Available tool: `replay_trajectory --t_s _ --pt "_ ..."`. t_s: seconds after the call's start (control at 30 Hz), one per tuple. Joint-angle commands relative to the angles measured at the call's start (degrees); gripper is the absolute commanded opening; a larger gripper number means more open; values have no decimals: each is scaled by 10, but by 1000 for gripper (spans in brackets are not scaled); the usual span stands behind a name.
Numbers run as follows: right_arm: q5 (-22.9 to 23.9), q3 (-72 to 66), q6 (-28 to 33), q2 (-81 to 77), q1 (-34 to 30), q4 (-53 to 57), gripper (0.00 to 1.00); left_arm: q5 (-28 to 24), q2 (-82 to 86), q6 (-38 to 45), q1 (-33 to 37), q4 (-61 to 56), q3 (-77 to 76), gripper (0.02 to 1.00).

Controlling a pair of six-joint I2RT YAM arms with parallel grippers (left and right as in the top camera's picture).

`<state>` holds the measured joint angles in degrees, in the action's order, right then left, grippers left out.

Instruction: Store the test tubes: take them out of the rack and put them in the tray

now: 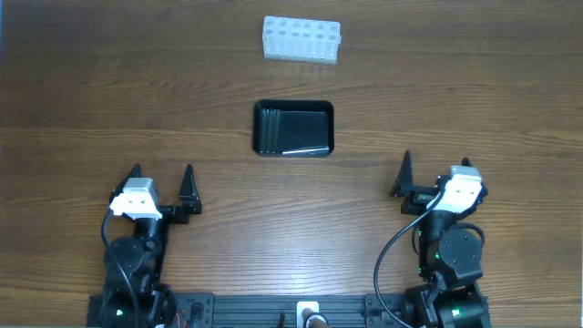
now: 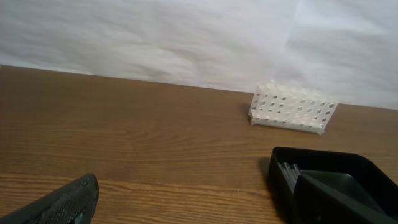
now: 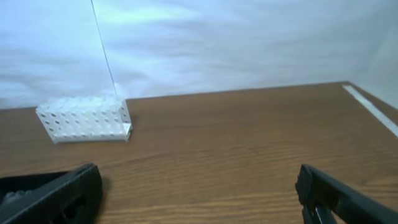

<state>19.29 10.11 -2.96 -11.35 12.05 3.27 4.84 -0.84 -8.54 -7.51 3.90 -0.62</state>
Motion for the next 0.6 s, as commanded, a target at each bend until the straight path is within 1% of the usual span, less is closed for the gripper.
replay_trajectory --t_s 0.03,0.13,0.2,0.53,0.6 --pt "-33 -49 14 63 -30 -5 993 -5 5 9 3 0 3 998" --pt "-61 -76 14 103 -54 -6 991 -5 5 9 3 0 3 1000" --pt "-67 -91 14 110 -64 -18 993 -5 5 9 3 0 3 1000" --pt "-101 -98 37 110 -64 1 991 -5 5 9 3 0 3 1000" --pt "-111 -98 55 110 -65 2 991 -5 5 9 3 0 3 1000"
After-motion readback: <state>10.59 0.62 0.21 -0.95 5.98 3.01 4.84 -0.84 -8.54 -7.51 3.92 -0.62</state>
